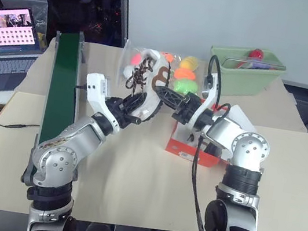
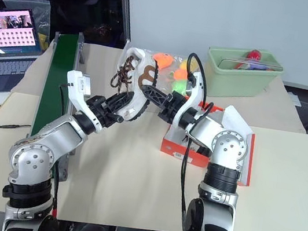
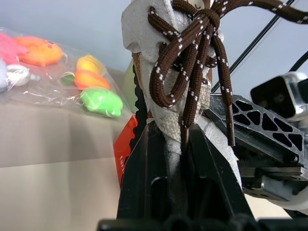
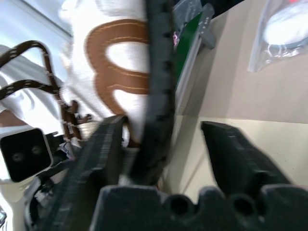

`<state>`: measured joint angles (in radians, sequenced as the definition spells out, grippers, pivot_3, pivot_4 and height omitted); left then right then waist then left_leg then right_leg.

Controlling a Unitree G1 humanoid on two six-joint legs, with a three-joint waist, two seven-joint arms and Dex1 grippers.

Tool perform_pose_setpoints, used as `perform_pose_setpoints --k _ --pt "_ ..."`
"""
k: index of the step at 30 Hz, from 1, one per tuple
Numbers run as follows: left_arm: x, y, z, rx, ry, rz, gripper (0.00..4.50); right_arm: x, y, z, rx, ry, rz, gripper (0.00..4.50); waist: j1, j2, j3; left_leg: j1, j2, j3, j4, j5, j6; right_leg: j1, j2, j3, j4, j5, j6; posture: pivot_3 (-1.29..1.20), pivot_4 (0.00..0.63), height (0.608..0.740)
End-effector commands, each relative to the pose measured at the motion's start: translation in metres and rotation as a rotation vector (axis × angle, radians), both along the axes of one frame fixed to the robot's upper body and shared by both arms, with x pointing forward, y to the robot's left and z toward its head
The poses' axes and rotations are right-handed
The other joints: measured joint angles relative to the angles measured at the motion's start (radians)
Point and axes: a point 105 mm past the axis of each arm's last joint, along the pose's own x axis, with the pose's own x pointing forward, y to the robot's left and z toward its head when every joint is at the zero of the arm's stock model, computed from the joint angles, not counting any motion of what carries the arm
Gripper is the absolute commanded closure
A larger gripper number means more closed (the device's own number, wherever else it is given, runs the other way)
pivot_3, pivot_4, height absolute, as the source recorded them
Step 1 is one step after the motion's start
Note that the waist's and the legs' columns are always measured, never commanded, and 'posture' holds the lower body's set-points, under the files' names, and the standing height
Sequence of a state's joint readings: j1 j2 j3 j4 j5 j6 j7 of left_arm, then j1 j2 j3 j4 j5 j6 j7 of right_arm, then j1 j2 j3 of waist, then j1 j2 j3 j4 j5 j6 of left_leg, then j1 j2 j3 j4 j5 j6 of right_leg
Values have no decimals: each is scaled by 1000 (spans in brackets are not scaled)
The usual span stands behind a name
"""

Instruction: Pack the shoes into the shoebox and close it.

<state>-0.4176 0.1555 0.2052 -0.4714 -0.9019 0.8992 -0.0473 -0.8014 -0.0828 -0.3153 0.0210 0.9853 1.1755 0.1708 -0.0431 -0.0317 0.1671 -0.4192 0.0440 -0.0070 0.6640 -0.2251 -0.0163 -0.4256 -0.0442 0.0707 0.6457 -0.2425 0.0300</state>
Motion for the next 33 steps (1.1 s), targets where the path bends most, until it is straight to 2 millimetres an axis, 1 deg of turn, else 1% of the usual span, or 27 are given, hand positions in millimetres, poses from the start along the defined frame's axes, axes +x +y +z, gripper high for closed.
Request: perform_pose_setpoints --k 1,2,3,4,5,10,14,18,19,22,23,24,27,30,33 --pt "-10 -9 24 -25 -107 -52 4500 -3 3 12 9 -39 -2 3403 0 0 0 0 0 0 0 0 0 0 0 0 0 0 0 0 150 729" --pt "-10 -9 24 -25 -107 -51 4500 -4 4 13 17 -39 5 3591 0 0 0 0 0 0 0 0 0 0 0 0 0 0 0 0 150 729" --pt "-10 -9 24 -24 -106 -50 4500 -4 4 14 22 -38 9 3956 -1 0 0 0 0 0 0 0 0 0 0 0 0 0 0 0 150 729" --pt "-10 -9 24 -23 -107 -51 4500 -4 4 14 23 -37 10 4016 0 0 0 0 0 0 0 0 0 0 0 0 0 0 0 0 150 729" --pt "-10 -9 24 -23 -109 -52 4500 -5 5 15 23 -38 12 4172 0 0 0 0 0 0 0 0 0 0 0 0 0 0 0 0 150 729" --pt "-12 -9 21 10 -107 -53 4500 -11 10 20 64 -37 42 4247 0 0 0 0 0 0 0 0 0 0 0 0 0 0 0 0 150 729" --pt "-12 -13 13 82 -89 -59 4500 -14 13 34 173 -23 58 4247 -1 0 0 0 0 0 0 0 0 0 0 0 0 0 0 0 150 729" --pt "-14 -16 9 114 -102 -60 4500 -15 17 43 242 -1 37 4247 0 0 0 0 0 0 0 0 0 0 0 0 0 0 0 0 150 729" --pt "-15 -16 10 116 -107 -66 3570 -16 18 44 249 3 30 4247 0 0 0 0 0 0 0 0 0 0 0 0 0 0 0 0 150 729" --pt "-16 -18 9 141 -118 -69 2747 -16 19 44 246 10 7 4247 0 0 0 0 0 0 0 0 0 0 0 0 0 0 0 0 150 729" --pt "-15 -18 9 143 -119 -68 2293 -14 18 43 247 17 -15 4247 0 0 0 -1 0 0 0 0 0 0 0 0 0 0 0 0 150 729" --pt "-15 -17 10 140 -122 -68 2076 -12 17 42 249 24 -35 4247 0 0 0 -1 0 0 0 0 0 0 0 0 0 0 0 0 150 729" --pt "-15 -16 11 133 -128 -68 2076 -8 13 40 238 27 -86 4247 -1 0 0 -1 0 0 0 0 0 0 0 0 0 0 0 0 150 729" --pt "-14 -14 11 133 -131 -68 2076 10 -4 38 238 35 -217 4247 -1 0 0 0 0 0 0 0 0 -1 0 0 0 0 0 0 150 729" --pt "-15 -13 10 135 -133 -71 2076 19 -16 38 218 13 -292 4247 1 0 0 -1 0 0 0 0 0 -1 0 0 -1 0 0 0 150 729"
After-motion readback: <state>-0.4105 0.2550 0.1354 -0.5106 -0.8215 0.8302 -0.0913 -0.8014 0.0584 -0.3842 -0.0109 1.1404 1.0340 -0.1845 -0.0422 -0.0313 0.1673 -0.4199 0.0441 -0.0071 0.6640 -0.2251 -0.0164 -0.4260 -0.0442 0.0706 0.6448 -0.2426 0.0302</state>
